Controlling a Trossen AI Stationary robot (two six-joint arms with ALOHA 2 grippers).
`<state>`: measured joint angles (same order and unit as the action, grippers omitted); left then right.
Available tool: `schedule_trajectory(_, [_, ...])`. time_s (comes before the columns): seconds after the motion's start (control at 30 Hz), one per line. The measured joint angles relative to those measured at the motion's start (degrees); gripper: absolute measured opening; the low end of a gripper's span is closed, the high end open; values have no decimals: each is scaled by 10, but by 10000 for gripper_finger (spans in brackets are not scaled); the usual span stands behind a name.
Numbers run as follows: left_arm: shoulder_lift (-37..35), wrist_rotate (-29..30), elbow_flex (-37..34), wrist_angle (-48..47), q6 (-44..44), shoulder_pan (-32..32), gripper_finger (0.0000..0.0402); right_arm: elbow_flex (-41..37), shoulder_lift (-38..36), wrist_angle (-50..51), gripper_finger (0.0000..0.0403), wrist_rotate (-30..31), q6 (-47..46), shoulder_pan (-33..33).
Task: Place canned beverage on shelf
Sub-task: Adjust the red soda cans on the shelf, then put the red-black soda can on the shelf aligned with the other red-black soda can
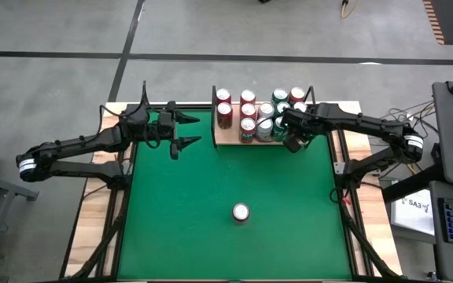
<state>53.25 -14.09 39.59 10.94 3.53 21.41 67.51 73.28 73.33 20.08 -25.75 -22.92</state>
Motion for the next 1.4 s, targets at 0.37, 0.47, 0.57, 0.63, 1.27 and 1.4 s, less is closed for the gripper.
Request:
schedule_trajectory(0.37, [0,0,0,-4,-9,-8,278,16,-16,-1,9,7,-10,11])
schedule_trajectory(0.47, [0,0,0,-5,-10,-30,278,22,-37,-15,9,6,-13,34])
schedule_trajectory(0.57, [0,0,0,-4,-11,-58,278,21,-65,-49,9,5,-13,67])
schedule_trajectory(0.63, [0,2,0,-4,-11,-78,278,17,-84,-83,9,7,-12,92])
schedule_trajectory(1.27, [111,102,1,173,-88,-287,278,-146,-152,-478,9,25,97,293])
schedule_trajectory(1.4, [159,169,1,178,-103,-326,278,-161,-147,-486,9,25,78,325])
